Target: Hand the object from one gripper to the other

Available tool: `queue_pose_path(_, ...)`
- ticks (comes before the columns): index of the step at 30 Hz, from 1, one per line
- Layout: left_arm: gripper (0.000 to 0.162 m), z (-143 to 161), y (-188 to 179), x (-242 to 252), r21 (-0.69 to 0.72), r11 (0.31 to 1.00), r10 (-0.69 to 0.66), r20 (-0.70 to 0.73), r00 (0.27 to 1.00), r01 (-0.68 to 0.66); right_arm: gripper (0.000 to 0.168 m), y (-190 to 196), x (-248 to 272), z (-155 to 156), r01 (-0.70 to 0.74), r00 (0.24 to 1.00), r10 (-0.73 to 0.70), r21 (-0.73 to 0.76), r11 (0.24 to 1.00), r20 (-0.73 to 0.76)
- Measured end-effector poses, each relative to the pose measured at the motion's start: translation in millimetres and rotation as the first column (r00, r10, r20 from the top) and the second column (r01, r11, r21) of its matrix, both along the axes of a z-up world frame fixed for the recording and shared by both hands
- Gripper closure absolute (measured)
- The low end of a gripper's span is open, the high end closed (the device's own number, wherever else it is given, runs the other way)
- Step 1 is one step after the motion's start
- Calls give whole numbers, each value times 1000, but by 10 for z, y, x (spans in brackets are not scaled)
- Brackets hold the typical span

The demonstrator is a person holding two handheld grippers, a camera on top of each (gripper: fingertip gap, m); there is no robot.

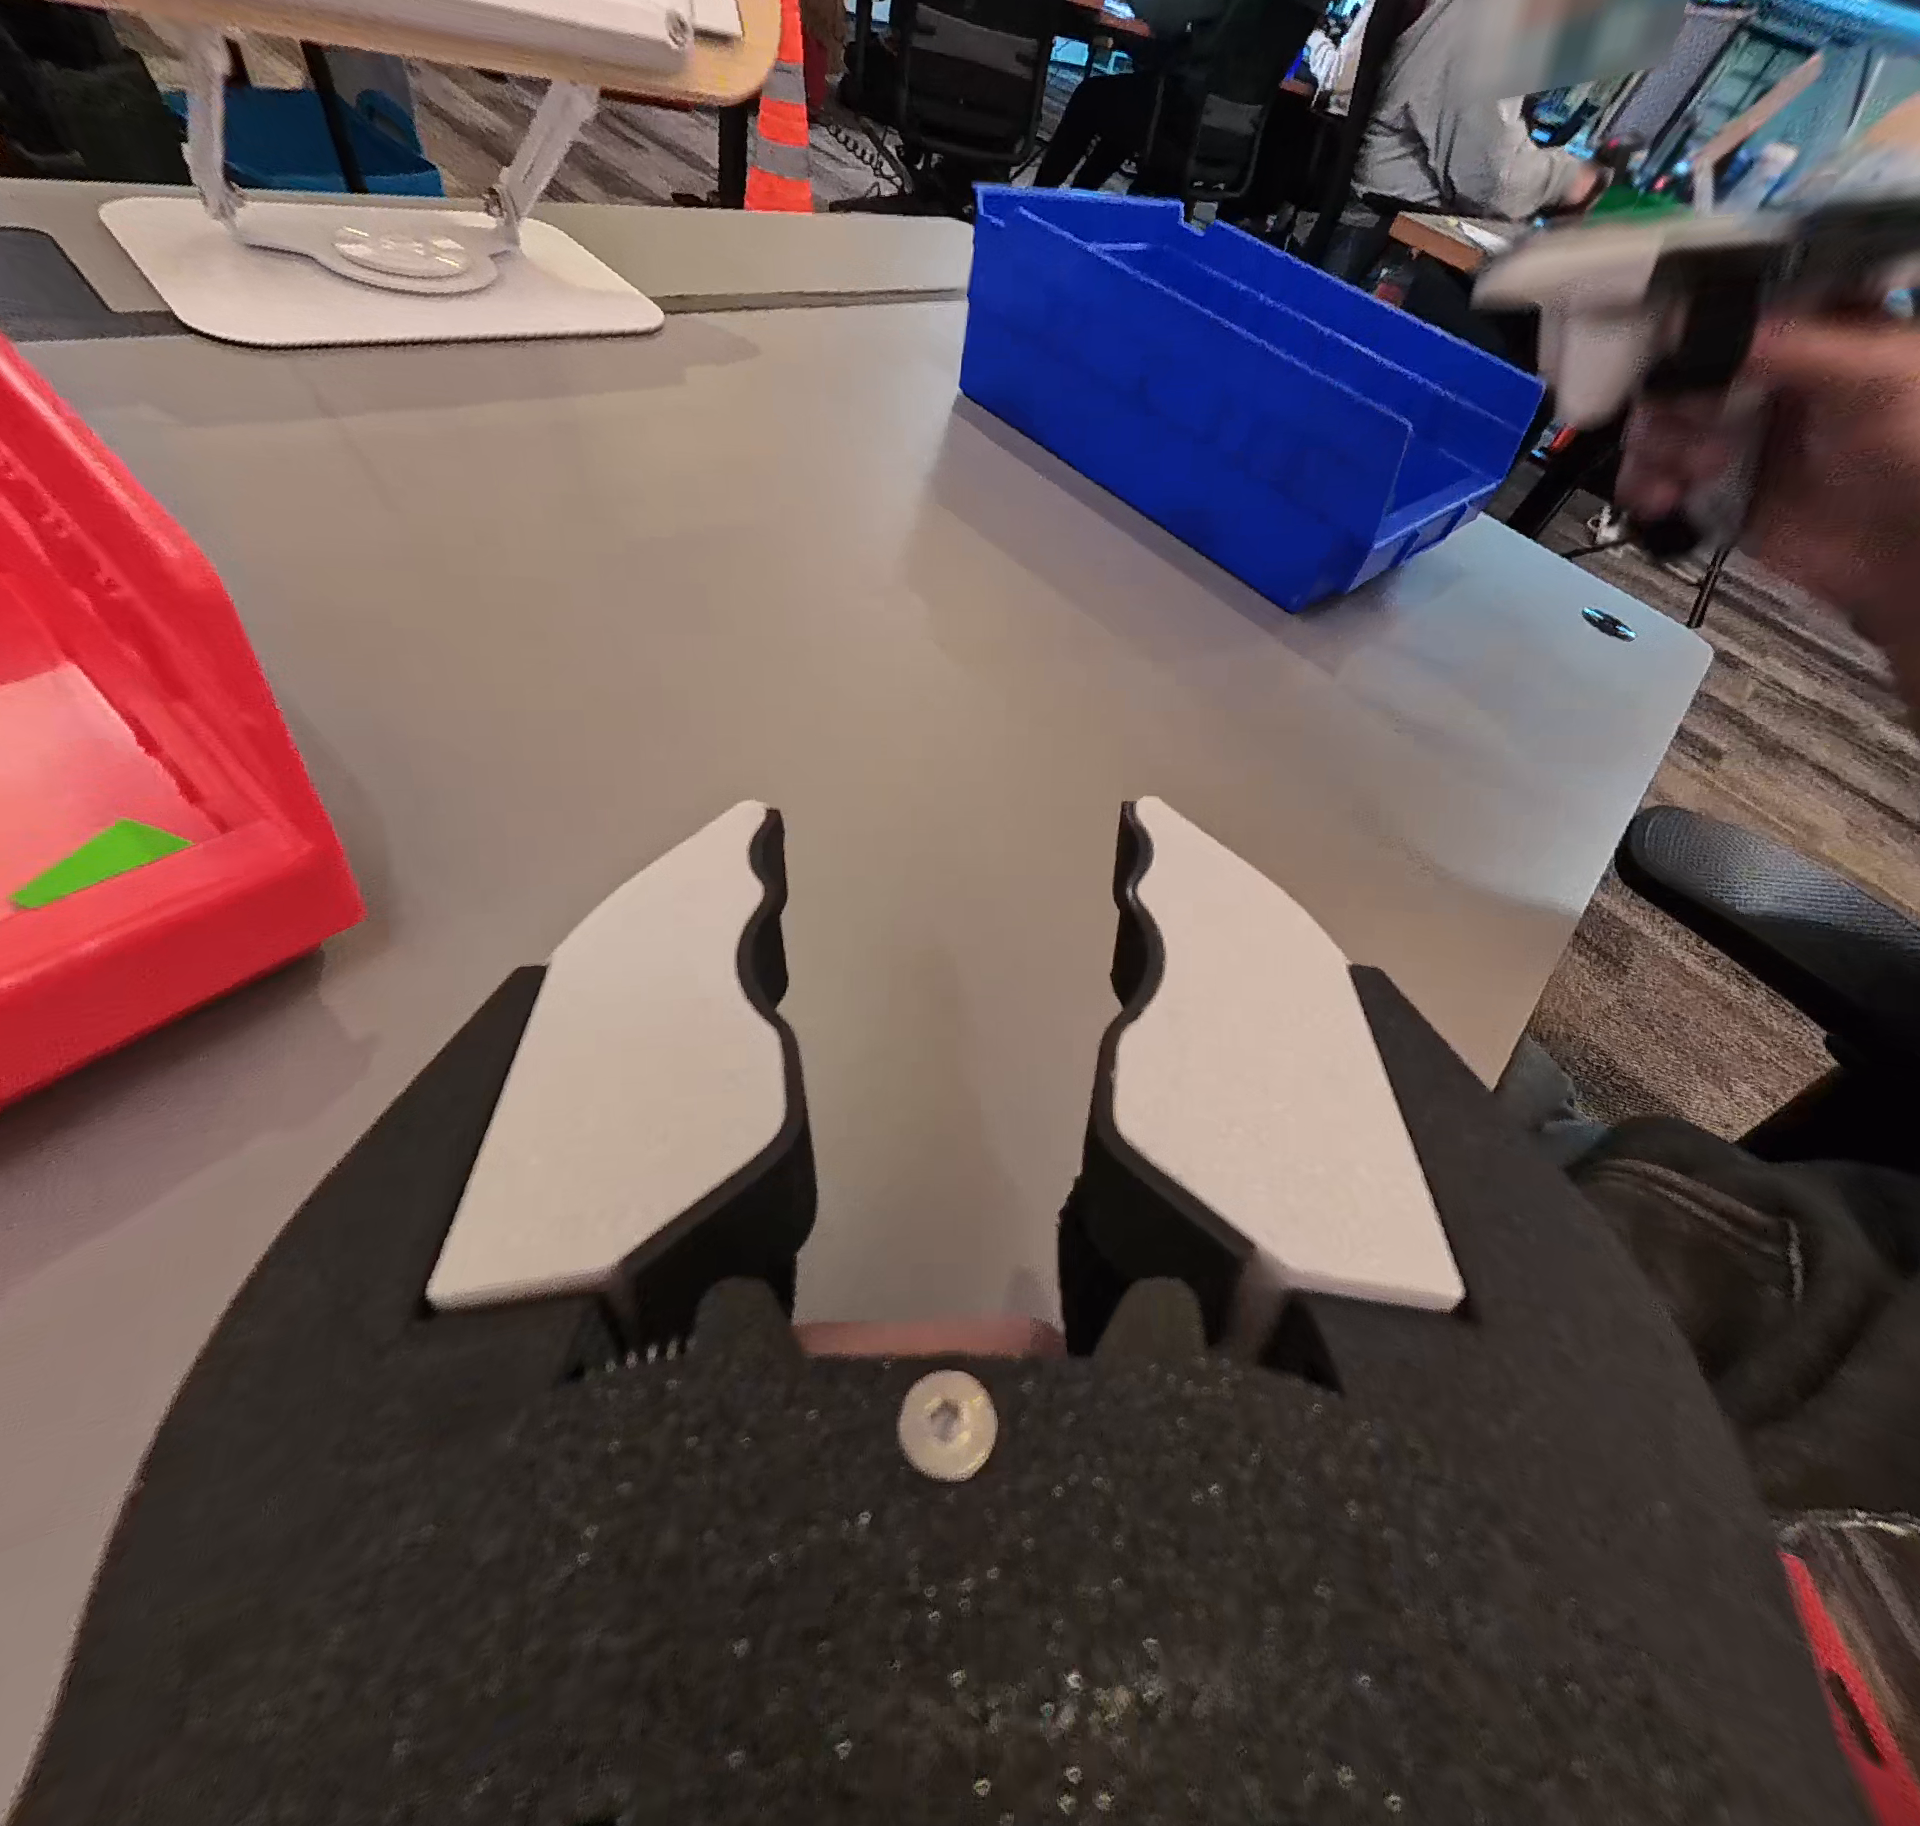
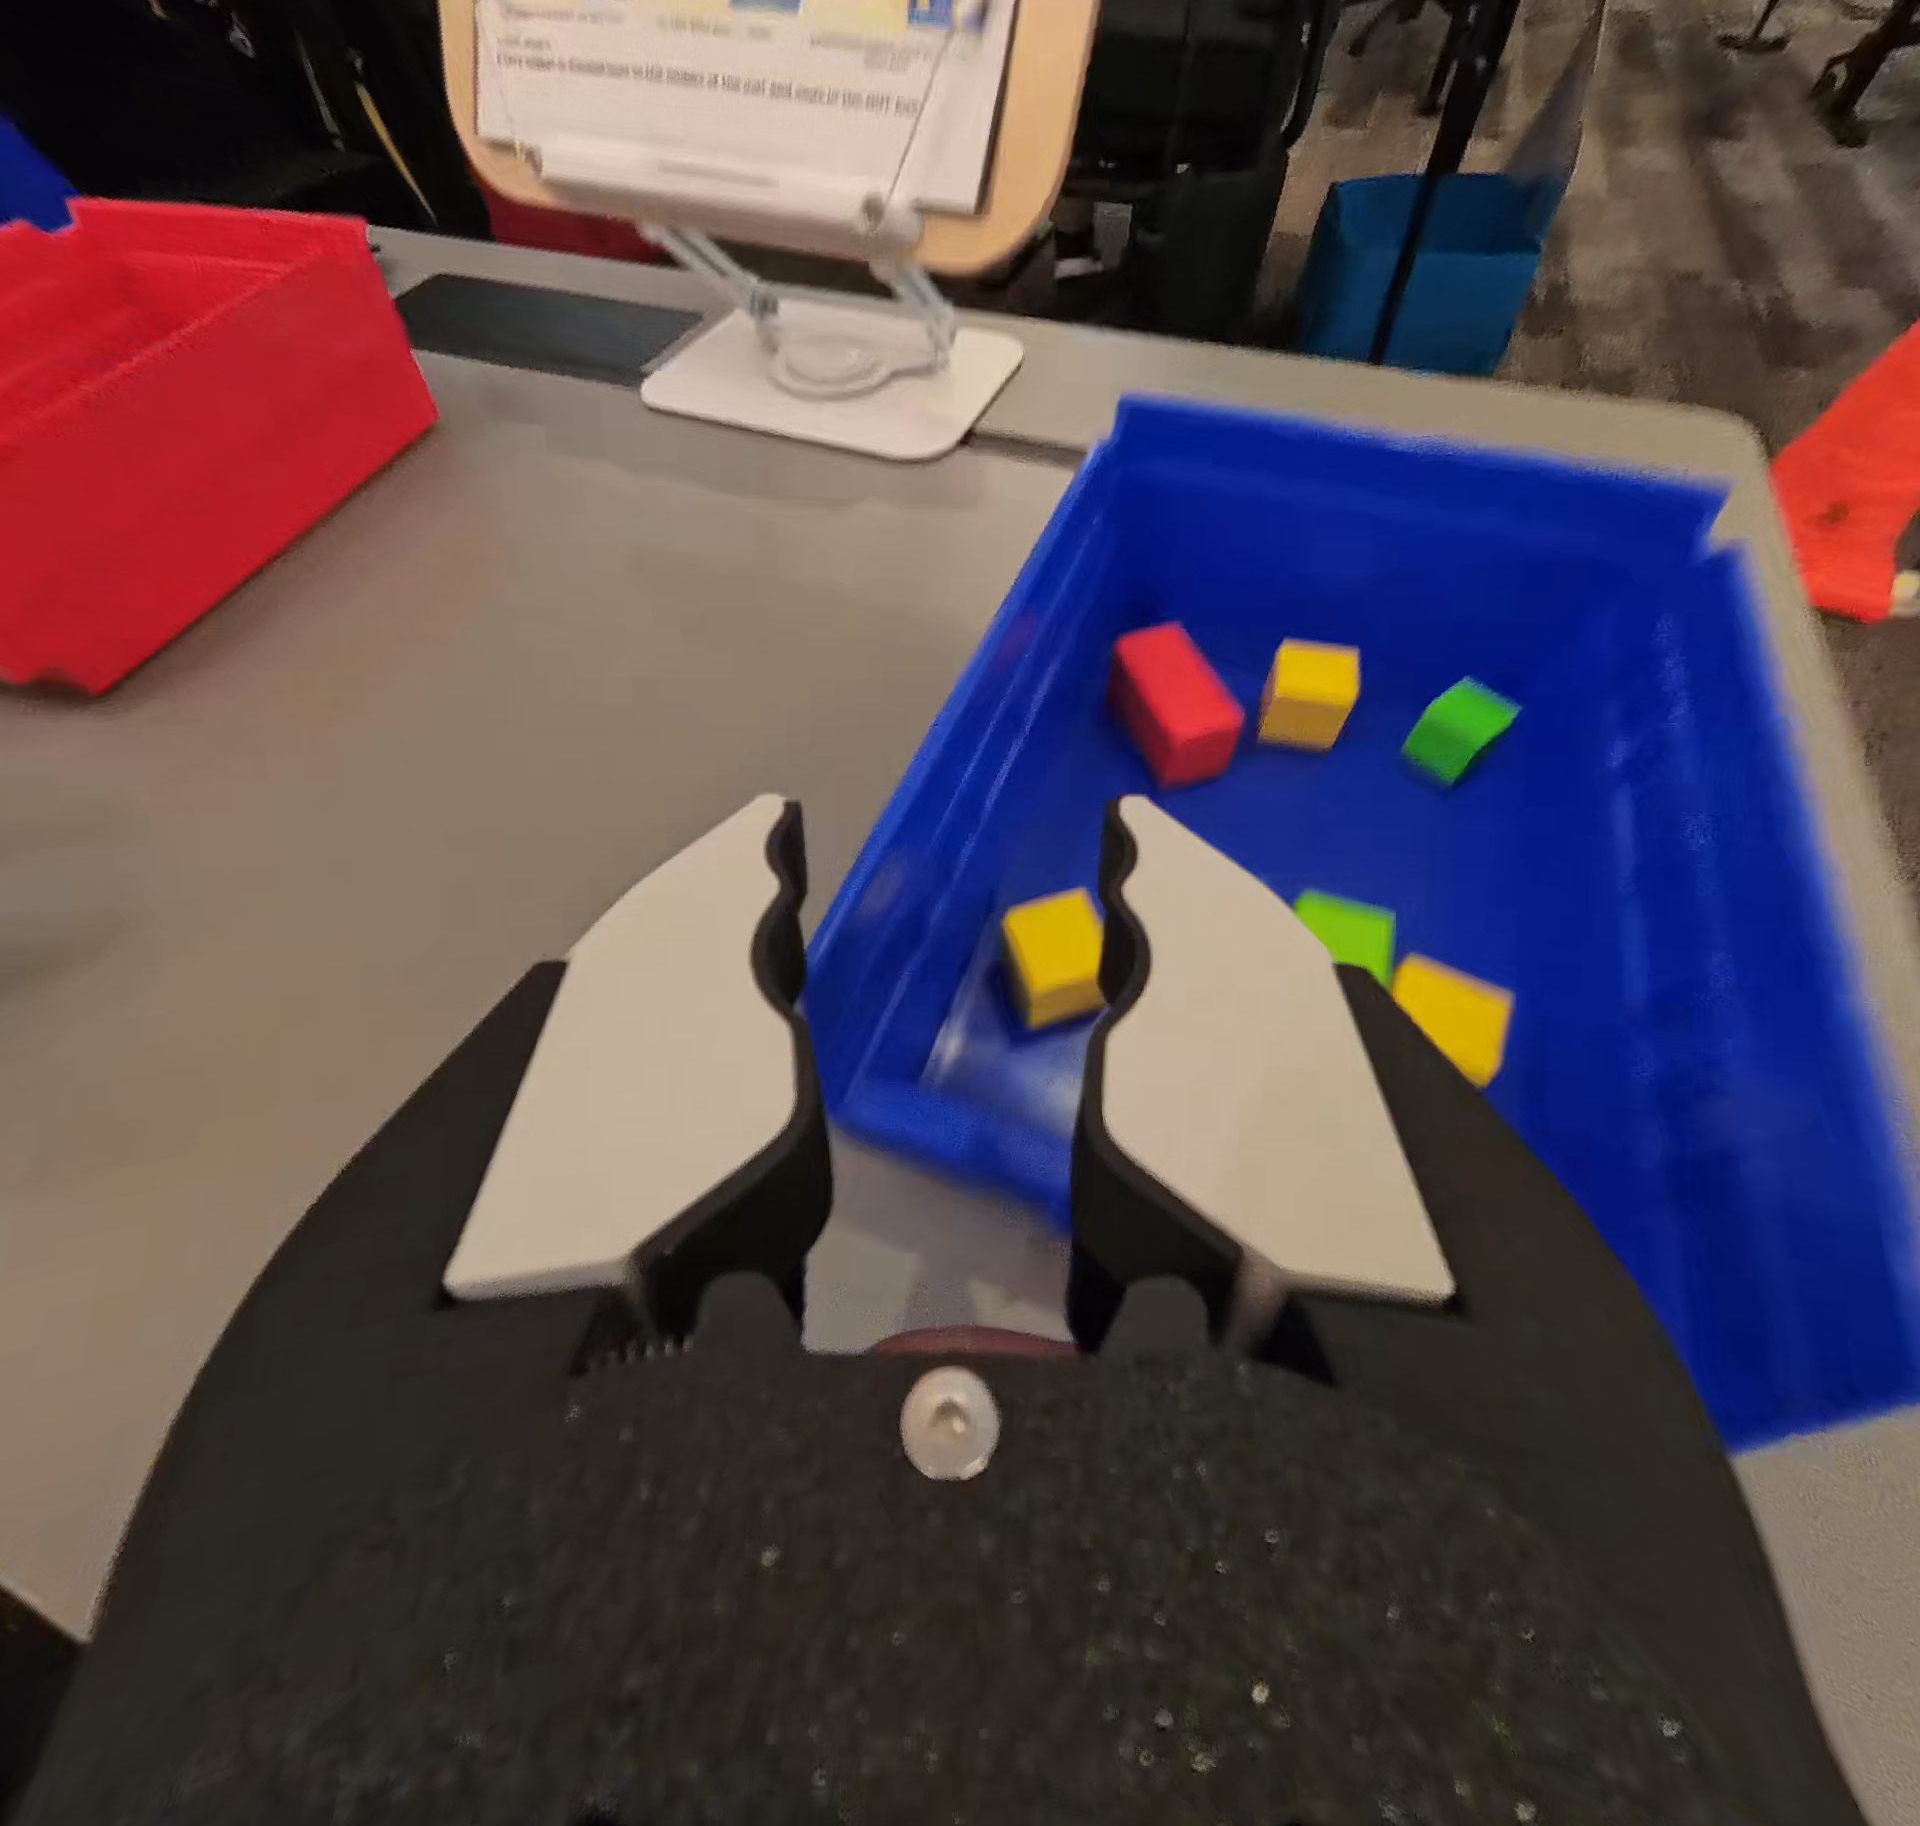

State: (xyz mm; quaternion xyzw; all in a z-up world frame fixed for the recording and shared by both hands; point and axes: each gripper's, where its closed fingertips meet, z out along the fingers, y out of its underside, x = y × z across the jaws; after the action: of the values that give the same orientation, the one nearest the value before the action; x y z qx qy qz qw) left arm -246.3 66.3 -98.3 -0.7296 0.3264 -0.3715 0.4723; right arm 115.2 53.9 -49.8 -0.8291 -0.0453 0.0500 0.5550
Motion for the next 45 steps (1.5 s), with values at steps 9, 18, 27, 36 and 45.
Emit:
queue_pose_path(9,102,193,600,-554,-32,975,213,-177,961,-221,115,-341,-187,-588,46,996,-45,7,999,-70)
queue_pose_path(18,102,314,2301,-920,-177,897,233,-591,772,-405,115,-326,-264,-583,10,1000,-10,3,1000,1)
queue_pose_path(27,106,-361,3487,-1069,-260,780,170,-787,593,-569,115,-335,-278,-705,-6,1000,7,-39,999,18)
queue_pose_path(36,110,-785,3655,-1134,-312,740,93,-830,550,-597,116,-313,-244,-845,-13,1000,15,-89,996,18)
queue_pose_path(45,130,-833,3558,-1120,-354,754,36,-819,573,-553,116,-321,-289,-870,-29,999,34,-103,994,42)
